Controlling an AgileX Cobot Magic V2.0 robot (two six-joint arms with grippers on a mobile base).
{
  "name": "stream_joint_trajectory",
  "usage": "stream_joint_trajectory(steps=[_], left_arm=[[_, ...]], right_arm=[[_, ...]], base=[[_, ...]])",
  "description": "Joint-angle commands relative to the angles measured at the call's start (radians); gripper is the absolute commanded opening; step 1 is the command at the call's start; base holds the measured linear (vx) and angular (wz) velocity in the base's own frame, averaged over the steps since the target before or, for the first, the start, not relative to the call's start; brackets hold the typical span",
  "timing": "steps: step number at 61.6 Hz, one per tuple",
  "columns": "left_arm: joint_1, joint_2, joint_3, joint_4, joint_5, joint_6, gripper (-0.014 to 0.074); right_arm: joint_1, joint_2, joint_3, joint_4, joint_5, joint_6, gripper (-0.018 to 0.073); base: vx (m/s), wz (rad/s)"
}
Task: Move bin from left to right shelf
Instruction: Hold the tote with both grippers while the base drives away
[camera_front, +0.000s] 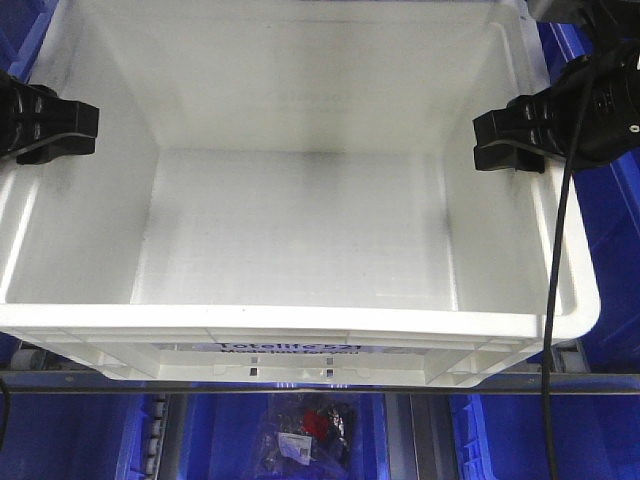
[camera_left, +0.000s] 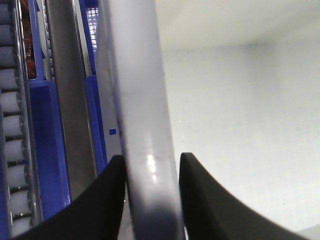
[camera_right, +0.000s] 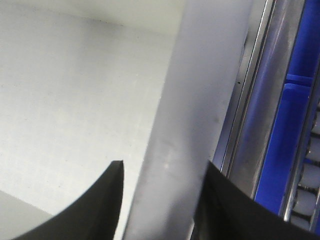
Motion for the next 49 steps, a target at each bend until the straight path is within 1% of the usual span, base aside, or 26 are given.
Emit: stream_joint_trajectory(steps=[1,28,49], left_arm=[[-0.006,-0.044,-0.034,-0.025,-0.108,0.052,-0.0008],[-0.006,-0.044,-0.034,-0.025,-0.108,0.052,-0.0008],[-0.006,-0.044,-0.034,-0.025,-0.108,0.052,-0.0008]], right_arm=[[-0.007,-0.034,-0.036,-0.029,-0.075,-0.020,-0.0004],[-0.007,-0.034,-0.036,-0.029,-0.075,-0.020,-0.0004],[-0.007,-0.034,-0.036,-0.029,-0.075,-0.020,-0.0004]], base=[[-0.08,-0.01],[-0.13,-0.02],[-0.17,-0.11]])
